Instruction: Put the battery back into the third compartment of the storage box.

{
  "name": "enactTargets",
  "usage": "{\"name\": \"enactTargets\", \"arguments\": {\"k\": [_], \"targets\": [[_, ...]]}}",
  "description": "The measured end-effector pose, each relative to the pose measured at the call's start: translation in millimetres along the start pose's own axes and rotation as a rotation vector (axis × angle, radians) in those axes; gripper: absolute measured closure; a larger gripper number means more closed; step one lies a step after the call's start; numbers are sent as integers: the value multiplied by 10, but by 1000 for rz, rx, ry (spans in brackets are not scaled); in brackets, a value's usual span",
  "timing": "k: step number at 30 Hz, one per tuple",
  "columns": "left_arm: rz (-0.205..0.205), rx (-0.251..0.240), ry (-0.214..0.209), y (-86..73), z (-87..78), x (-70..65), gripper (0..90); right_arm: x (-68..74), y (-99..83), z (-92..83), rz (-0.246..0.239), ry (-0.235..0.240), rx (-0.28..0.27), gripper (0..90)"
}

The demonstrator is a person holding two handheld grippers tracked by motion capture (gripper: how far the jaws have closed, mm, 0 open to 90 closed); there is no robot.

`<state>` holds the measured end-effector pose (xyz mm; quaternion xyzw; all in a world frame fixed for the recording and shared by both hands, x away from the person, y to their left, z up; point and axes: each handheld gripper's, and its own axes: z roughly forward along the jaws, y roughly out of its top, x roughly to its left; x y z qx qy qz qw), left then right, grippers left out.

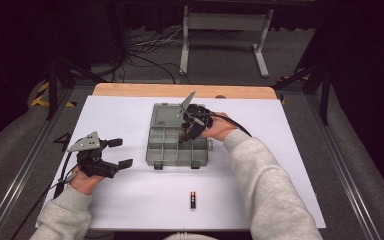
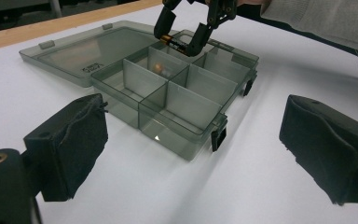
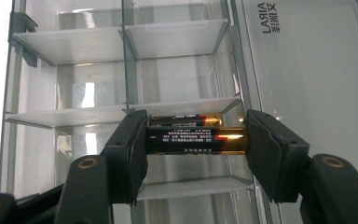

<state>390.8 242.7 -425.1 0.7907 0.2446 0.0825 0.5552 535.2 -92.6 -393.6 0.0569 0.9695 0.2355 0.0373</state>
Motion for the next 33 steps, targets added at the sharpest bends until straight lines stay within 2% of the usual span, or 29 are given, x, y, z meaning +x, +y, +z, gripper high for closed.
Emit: {"name": "enactTargets", "arguments": {"k": [12, 25, 28, 30, 33], "targets": [[-1, -3, -3, 1, 1, -1, 82, 23, 2, 14, -11, 7, 16, 415], [-3, -6, -3, 1, 1, -3, 82, 12, -7, 29, -10, 11, 9, 409], [-3, -8, -2, 1, 1, -3, 82, 13, -6, 33, -13, 11, 6, 397], [-4, -6, -3, 1, 0, -2, 82, 11, -4, 18, -10, 16, -10, 331], [-3, -5, -2, 1, 0, -2, 82, 14, -9, 17, -1, 16, -9, 347]]}}
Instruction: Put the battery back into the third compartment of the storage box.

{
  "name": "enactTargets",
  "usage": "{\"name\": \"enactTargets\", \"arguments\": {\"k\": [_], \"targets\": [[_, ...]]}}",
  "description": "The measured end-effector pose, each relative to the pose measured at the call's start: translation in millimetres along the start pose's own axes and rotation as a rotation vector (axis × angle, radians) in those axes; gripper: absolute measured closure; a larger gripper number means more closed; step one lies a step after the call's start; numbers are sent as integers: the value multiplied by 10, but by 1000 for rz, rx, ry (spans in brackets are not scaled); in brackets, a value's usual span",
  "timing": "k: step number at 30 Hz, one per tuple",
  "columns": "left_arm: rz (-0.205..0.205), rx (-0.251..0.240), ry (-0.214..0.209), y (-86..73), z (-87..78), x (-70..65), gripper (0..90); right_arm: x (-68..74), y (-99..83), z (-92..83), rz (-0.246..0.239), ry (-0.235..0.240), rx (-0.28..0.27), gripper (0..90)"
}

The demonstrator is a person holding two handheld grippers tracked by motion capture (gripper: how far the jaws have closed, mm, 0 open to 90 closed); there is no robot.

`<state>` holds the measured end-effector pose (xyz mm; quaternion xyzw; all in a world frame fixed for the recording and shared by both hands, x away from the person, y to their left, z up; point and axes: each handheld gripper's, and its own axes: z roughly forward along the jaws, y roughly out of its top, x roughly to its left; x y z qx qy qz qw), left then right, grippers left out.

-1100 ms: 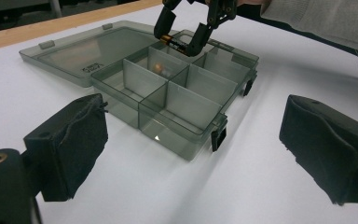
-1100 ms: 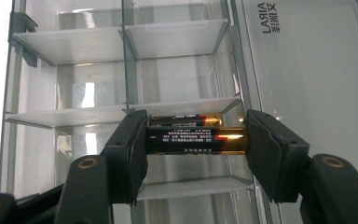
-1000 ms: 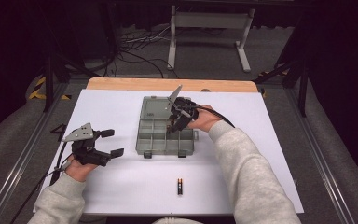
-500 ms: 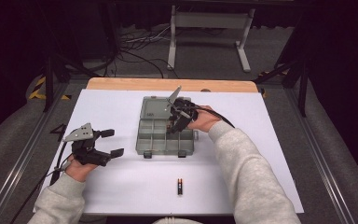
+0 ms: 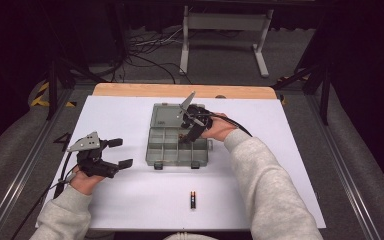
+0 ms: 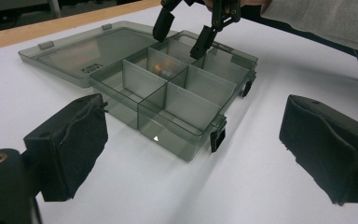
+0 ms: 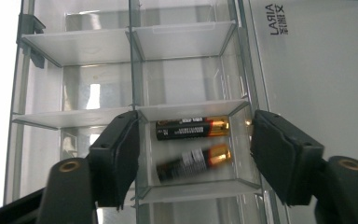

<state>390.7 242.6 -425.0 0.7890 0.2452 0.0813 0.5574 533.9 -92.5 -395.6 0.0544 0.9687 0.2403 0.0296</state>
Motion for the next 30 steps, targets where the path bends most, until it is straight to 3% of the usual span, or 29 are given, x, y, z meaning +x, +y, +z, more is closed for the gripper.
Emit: {"name": "enactTargets", "arguments": {"k": [6, 12, 22, 30], "targets": [[-2, 0, -1, 3, -12, 4, 82, 10, -4, -71, -3, -14, -10, 323], [-2, -2, 0, 2, -12, 8, 82, 100, 22, -313, -10, -56, -87, 172], [-1, -5, 3, 6, -16, 3, 82, 407, 0, -705, -13, -89, -166, 103], [-2, -3, 2, 8, -19, -4, 82, 595, -88, -847, -16, -109, -182, 86]]}}
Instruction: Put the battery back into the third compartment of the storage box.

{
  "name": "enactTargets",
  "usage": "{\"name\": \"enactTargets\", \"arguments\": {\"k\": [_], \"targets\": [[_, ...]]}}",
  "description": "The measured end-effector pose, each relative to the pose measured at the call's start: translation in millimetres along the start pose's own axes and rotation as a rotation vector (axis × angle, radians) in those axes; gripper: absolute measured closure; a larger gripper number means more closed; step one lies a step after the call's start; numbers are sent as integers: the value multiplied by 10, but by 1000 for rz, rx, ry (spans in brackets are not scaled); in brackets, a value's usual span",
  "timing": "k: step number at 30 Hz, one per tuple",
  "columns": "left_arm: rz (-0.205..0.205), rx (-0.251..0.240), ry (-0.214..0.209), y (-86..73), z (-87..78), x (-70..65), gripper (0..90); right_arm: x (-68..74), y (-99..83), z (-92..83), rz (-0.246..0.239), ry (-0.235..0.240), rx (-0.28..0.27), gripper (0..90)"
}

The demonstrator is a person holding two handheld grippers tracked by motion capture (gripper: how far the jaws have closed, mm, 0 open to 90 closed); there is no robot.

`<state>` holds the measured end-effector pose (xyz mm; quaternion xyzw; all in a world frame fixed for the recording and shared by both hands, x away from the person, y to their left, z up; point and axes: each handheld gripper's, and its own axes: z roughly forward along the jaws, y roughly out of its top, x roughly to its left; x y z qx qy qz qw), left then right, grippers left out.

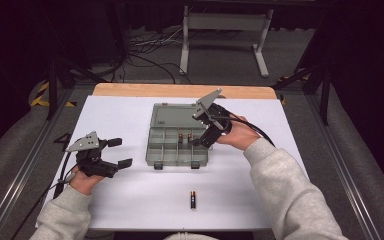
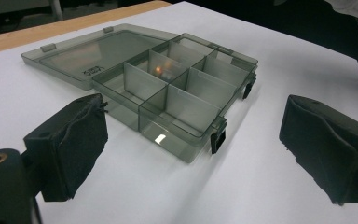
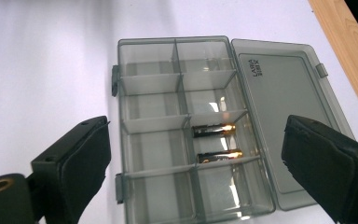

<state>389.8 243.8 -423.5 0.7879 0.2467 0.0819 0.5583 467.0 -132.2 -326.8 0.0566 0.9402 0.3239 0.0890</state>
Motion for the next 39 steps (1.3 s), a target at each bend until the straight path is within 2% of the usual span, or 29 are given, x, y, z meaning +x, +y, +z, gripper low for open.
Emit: {"name": "enactTargets", "arguments": {"k": [5, 10, 14, 15, 16, 18, 21, 26, 39], "targets": [[6, 0, 5, 1, 4, 2, 82, 147, -38, -109, -1, -12, -5, 79], [-2, -2, -3, 0, 0, -2, 82, 223, -73, -216, 4, -25, -22, 79], [9, -2, 7, 3, 8, -1, 82, 283, -112, -251, 13, -30, -21, 79], [22, -2, 14, 6, 3, 6, 82, 302, -120, -249, 17, -30, -19, 78], [-1, 0, 2, 2, 4, -9, 82, 330, -130, -242, 17, -33, -19, 78], [1, 0, 4, 2, 1, -5, 82, 349, -135, -237, 17, -27, -17, 79], [1, -3, 3, 3, 1, -9, 82, 477, -159, -190, 7, -5, -21, 79], [2, -3, 2, 5, -1, -12, 82, 605, -186, -130, 0, 8, -9, 78], [11, -10, 7, 9, 1, -12, 82, 816, -319, 50, 0, 51, 22, 73]]}}
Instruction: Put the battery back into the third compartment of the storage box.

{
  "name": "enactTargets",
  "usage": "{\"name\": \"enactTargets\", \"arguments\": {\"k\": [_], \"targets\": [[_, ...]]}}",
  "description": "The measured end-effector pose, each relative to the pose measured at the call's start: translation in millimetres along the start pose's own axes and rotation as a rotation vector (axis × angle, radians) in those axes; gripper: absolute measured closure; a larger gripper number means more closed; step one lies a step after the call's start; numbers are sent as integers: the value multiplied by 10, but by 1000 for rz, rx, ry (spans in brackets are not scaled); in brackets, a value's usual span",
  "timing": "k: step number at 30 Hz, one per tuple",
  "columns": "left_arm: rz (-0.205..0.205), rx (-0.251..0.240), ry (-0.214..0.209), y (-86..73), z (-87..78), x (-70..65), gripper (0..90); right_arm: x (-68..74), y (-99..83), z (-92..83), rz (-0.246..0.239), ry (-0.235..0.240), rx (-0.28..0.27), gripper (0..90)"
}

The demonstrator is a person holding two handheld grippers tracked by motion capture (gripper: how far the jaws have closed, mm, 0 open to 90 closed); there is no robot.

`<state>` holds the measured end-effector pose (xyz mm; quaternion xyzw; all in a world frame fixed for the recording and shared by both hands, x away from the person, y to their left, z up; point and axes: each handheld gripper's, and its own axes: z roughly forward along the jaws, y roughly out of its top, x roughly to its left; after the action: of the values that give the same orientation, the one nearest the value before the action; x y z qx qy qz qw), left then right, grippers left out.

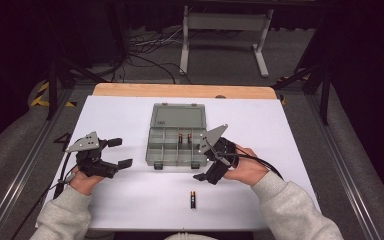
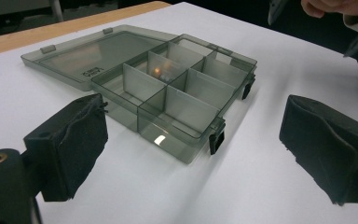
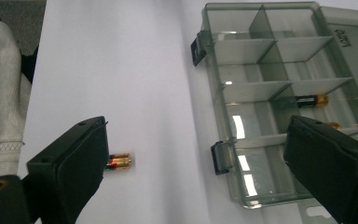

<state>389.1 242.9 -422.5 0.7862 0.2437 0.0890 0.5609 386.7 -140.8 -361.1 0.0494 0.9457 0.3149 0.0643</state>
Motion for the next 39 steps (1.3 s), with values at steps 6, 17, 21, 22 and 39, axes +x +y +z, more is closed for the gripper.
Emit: {"name": "enactTargets", "arguments": {"k": [6, 17, 21, 22, 39], "targets": [[-4, 5, -3, 1, 0, -6, 82, 85, -55, 101, -7, 16, 26, 70], [-5, 3, -2, 0, 2, -6, 82, 225, -174, 249, 5, 56, 51, 64], [-6, 10, -3, 1, 3, -10, 82, 287, -209, 304, 5, 69, 67, 64], [-5, 10, -4, 1, 4, -10, 82, 293, -214, 310, 8, 70, 70, 62], [0, 3, 2, 4, -3, -10, 82, 427, -300, 504, 5, 127, 103, 56]]}}
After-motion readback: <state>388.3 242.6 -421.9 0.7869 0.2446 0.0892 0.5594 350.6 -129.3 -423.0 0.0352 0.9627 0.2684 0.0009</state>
